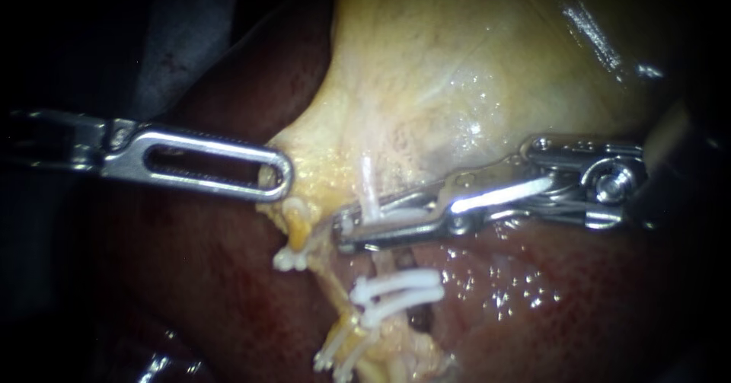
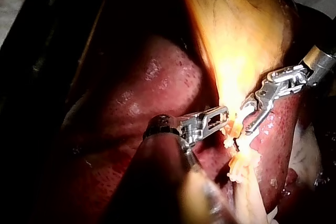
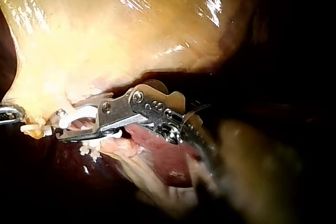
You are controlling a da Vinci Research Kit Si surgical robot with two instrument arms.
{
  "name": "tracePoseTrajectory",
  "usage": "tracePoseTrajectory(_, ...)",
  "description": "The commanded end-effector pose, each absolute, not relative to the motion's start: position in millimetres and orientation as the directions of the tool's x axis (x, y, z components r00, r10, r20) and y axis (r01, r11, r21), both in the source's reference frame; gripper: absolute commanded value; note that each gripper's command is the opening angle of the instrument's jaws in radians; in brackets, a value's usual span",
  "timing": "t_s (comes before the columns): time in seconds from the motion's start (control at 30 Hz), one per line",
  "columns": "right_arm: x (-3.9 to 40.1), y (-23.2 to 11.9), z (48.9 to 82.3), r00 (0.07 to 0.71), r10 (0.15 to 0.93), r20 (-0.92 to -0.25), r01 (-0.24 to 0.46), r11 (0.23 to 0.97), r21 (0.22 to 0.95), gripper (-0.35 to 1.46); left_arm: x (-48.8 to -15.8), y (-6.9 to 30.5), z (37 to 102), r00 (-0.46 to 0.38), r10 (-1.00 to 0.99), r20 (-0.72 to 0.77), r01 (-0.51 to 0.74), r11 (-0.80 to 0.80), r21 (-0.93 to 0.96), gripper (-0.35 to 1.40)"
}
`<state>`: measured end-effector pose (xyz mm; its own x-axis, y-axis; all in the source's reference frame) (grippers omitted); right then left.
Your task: Going back third clip right tube
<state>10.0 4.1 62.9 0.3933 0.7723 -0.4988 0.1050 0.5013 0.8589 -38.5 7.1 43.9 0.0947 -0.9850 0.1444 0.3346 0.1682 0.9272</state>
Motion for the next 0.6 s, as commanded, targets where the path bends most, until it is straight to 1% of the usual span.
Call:
tracePoseTrajectory(0.03,10.1,4.2,63.0,0.390,0.767,-0.510,0.107,0.512,0.852,0.42,-38.5,7.1,43.9,0.095,-0.985,0.144,0.335,0.168,0.927,-0.35)
tracePoseTrajectory(0.1,10.2,4.3,63.0,0.386,0.749,-0.539,0.117,0.540,0.833,0.48,-38.5,7.1,43.9,0.095,-0.985,0.144,0.335,0.168,0.927,-0.35)
tracePoseTrajectory(0.2,10.3,4.3,63.1,0.379,0.730,-0.569,0.124,0.569,0.813,0.51,-38.5,7.1,43.9,0.095,-0.985,0.144,0.335,0.168,0.927,-0.35)
tracePoseTrajectory(0.6,9.4,4.9,62.7,0.365,0.684,-0.632,0.143,0.630,0.764,0.53,-38.5,7.1,43.9,0.095,-0.985,0.145,0.335,0.168,0.927,-0.35)
